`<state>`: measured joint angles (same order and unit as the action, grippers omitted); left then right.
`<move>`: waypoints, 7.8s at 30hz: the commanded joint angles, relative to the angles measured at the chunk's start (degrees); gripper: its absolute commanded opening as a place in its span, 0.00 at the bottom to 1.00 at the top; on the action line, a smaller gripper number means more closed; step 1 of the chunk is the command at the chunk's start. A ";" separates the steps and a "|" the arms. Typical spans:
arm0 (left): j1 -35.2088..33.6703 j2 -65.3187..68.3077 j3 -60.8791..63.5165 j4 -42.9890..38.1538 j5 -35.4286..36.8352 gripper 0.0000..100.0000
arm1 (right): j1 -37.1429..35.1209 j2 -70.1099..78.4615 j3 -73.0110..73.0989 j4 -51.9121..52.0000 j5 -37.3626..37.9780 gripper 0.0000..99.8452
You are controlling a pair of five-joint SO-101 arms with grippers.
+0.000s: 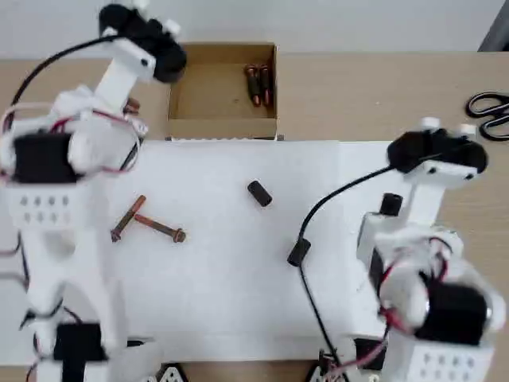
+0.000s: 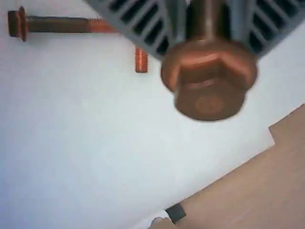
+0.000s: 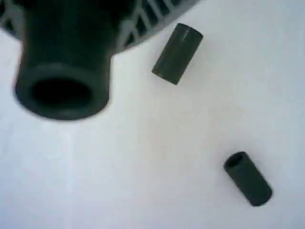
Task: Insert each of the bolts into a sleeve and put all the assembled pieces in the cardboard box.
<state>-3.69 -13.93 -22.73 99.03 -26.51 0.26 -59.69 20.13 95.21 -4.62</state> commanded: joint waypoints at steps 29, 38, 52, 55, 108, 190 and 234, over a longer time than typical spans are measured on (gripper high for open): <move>15.03 -74.81 89.63 -59.69 57.05 0.01 | -29.58 -35.56 55.30 -34.95 1.32 0.00; 16.18 -90.81 99.12 -60.57 68.13 0.01 | -40.92 -44.44 59.78 -34.95 6.07 0.00; 26.37 -90.11 99.03 -60.57 71.91 0.01 | -42.59 -44.18 60.92 -41.89 16.18 0.00; 27.25 -90.11 99.03 -60.48 71.82 0.01 | -42.59 -44.18 60.92 -41.89 16.53 0.00; 28.66 -90.11 102.11 -57.93 69.89 0.01 | -42.77 -44.18 60.57 -42.77 16.44 0.00; 7.21 -89.58 119.08 -54.07 35.87 0.01 | -28.62 -38.90 61.27 -53.05 -0.70 0.00; 5.36 -89.67 119.08 -49.41 35.69 0.01 | -22.90 100.62 -56.26 -65.98 14.07 0.17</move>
<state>1.58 -103.43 96.66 49.36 9.45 -22.86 42.55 -31.91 27.78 9.45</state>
